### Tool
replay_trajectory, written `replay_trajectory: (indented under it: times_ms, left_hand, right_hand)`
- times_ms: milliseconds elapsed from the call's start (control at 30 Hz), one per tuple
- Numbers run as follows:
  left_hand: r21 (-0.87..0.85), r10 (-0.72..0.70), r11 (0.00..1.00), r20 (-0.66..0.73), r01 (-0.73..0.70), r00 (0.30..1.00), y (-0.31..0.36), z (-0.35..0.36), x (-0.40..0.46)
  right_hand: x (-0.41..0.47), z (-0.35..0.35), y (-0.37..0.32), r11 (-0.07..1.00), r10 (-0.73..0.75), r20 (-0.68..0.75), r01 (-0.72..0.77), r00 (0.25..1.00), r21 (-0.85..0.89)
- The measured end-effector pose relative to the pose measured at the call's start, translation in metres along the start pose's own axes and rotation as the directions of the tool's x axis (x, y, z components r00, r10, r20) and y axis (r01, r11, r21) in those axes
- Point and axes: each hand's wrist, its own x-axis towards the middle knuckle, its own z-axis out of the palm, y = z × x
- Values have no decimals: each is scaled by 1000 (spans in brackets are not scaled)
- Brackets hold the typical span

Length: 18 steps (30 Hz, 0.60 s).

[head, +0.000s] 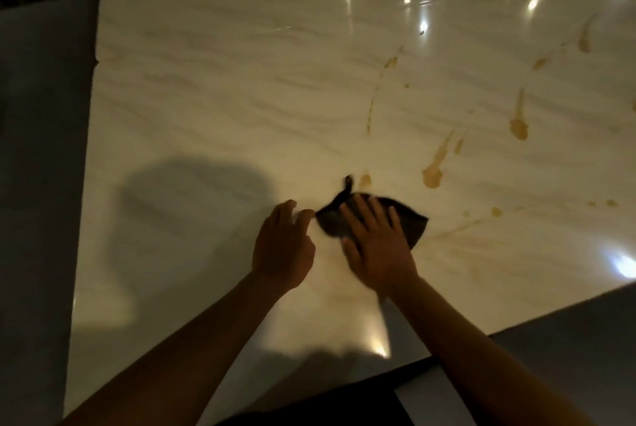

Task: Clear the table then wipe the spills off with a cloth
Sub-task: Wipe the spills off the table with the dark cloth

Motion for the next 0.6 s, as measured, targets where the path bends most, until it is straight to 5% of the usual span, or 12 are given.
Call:
replay_trajectory:
  times_ms: [200,467,600]
  left_hand:
    - [-41,-122,992,-17,121,992,12,7,23]
    - [-25,-243,970,-57,242,968,28,6,31]
    - [-47,-302,953,-90,299,949,32,13,47]
  right_hand:
    - [18,-9,44,914,-398,92,404,913,-50]
    - [124,-12,56,993,-112,-29,112,993,-28]
    - [71,-9,45,940,-340,20,340,940,-12]
